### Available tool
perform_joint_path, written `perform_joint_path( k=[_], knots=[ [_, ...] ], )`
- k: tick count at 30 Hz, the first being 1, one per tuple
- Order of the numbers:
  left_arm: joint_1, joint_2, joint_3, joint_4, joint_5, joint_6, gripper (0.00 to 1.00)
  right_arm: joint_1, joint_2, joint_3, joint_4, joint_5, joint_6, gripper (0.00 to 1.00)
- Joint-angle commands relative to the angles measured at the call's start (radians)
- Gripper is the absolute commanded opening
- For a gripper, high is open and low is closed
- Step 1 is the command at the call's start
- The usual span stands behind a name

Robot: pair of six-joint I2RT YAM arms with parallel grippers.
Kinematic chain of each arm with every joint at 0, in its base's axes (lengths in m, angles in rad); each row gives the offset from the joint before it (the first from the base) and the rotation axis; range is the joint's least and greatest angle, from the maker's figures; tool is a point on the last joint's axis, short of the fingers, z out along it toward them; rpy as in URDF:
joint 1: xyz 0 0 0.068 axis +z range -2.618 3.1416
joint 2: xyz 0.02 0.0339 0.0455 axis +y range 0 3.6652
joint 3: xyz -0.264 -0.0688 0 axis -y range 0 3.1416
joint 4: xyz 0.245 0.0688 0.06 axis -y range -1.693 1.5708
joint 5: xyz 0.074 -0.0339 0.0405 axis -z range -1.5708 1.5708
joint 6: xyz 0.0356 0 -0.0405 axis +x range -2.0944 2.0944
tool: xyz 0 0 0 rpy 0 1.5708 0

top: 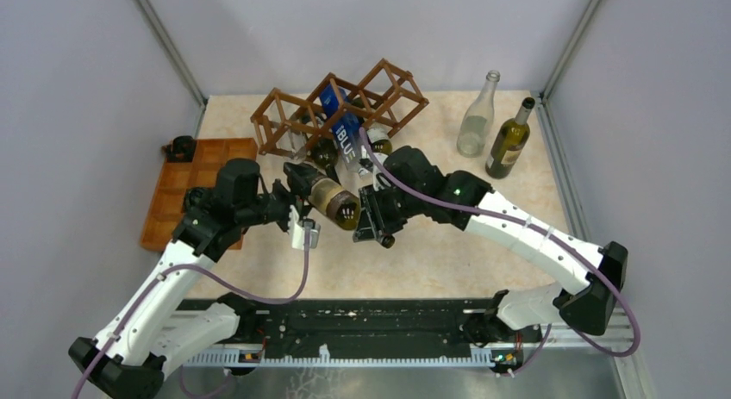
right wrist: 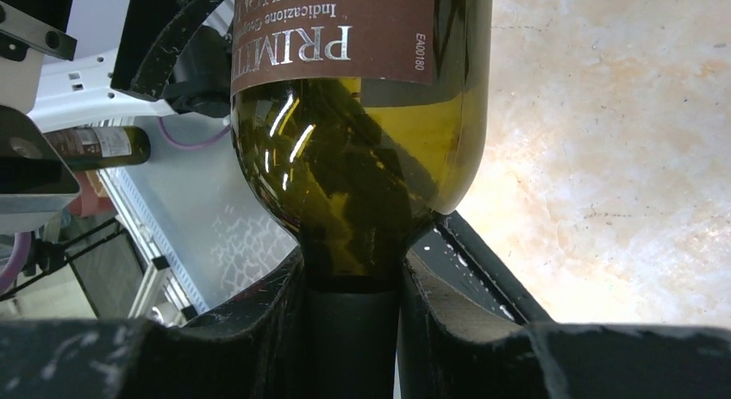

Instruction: Take the wine bottle off the wine rack

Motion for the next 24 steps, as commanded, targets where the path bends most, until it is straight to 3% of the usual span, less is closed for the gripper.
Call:
perform_joint_path(
  k=[1,8,12,14,16,17,20,21,24],
  knots=[
    [-0.008,-0.013,-0.019,0.001,-0.030,0.051,0.99,0.047,-0.019,0.086,0.196,-0.061,0.004,0.00],
    [-0.009,0.009,-0.013,-0.114,-0.056,0.085,0.99,0.062,-0.010,0.086,0.205,-0.075,-0.004,0.00],
    [-0.009,0.018,-0.010,-0.095,-0.054,0.052,0.98,0.064,-0.011,0.077,0.214,-0.096,-0.007,0.00],
    [-0.011,0.031,0.001,-0.087,-0.051,0.020,0.92,0.064,-0.009,0.073,0.212,-0.105,-0.015,0.00],
    [-0.011,0.047,0.017,-0.080,-0.052,-0.017,0.79,0.064,-0.005,0.075,0.205,-0.110,-0.021,0.00],
    [-0.014,0.064,0.035,-0.056,-0.051,-0.089,0.49,0.064,-0.003,0.079,0.190,-0.091,-0.033,0.15],
    [-0.014,0.073,0.042,0.002,-0.049,-0.202,0.09,0.062,-0.007,0.084,0.178,-0.038,-0.036,0.50],
    [-0.014,0.074,0.042,0.018,-0.050,-0.233,0.02,0.062,-0.009,0.089,0.170,-0.012,-0.036,0.59],
    [-0.014,0.077,0.048,0.045,-0.055,-0.309,0.00,0.061,-0.026,0.105,0.136,0.126,-0.032,0.78]
  ],
)
